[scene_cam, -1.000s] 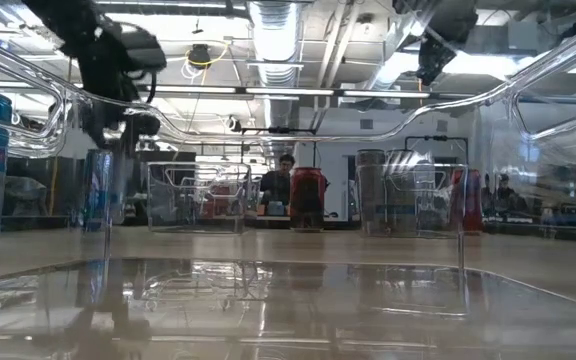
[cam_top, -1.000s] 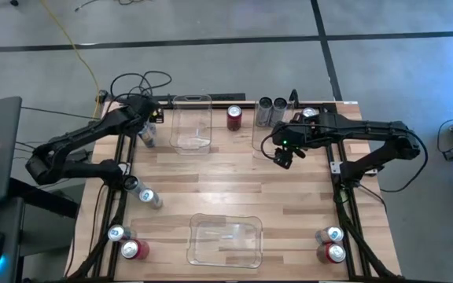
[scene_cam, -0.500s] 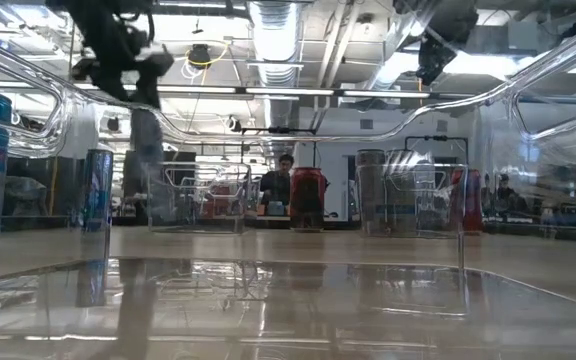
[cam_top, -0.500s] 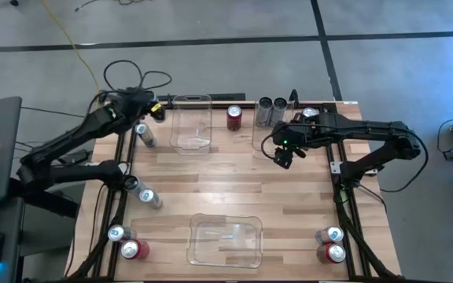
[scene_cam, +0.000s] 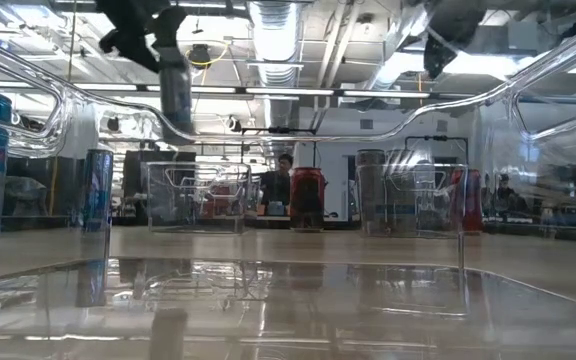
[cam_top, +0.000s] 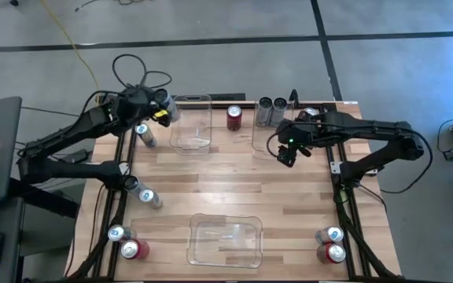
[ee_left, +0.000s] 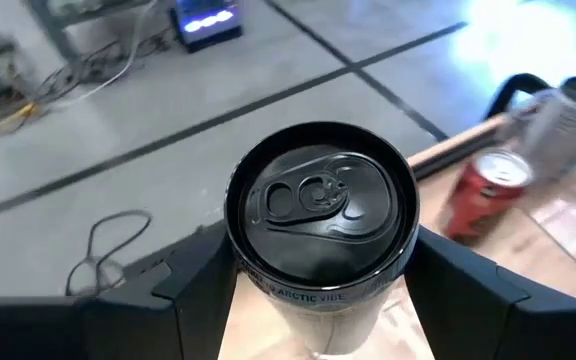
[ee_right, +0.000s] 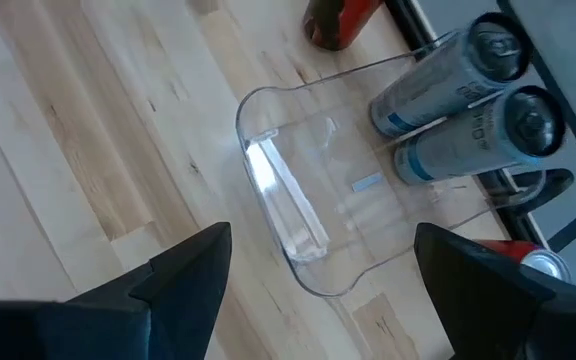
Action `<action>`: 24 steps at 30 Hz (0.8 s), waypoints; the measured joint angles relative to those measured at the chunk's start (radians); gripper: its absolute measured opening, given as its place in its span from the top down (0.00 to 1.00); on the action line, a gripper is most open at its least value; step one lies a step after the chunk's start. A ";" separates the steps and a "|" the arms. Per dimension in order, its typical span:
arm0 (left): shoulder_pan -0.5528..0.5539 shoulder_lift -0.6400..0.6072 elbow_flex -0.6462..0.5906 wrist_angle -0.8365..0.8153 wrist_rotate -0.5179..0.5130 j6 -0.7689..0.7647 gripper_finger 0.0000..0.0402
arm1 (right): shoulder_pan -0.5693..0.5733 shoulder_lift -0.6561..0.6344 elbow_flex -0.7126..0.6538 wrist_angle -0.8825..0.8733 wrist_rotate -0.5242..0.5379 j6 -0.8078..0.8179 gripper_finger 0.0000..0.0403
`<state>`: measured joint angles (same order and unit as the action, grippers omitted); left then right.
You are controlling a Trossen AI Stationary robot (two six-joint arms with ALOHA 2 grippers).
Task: Sort soda cans
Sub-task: Put the top white-blue soda can into the top right transparent bin
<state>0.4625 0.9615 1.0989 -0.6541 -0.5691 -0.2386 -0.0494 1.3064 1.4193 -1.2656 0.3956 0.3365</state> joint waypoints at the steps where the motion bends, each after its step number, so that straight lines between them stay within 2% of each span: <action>1: -0.015 0.009 0.000 0.018 0.007 0.009 0.38 | 0.000 -0.012 0.000 -0.004 0.000 0.005 0.17; 10: -0.128 0.139 0.001 0.218 0.029 0.065 0.38 | 0.000 -0.135 0.000 -0.089 0.009 0.089 0.17; 14: -0.152 0.208 0.001 0.326 0.097 0.097 0.38 | 0.000 -0.158 -0.005 -0.152 0.059 0.161 0.17; 21: -0.186 0.326 0.001 0.498 0.125 0.159 0.38 | 0.000 -0.212 -0.159 -0.137 0.058 0.220 0.17; 24: -0.187 0.371 0.001 0.565 0.169 0.176 0.38 | 0.000 -0.241 -0.237 -0.098 0.057 0.241 0.17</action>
<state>0.2752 1.3324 1.1004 -0.0895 -0.4000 -0.0622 -0.0494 1.0659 1.1824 -1.3632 0.4530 0.5770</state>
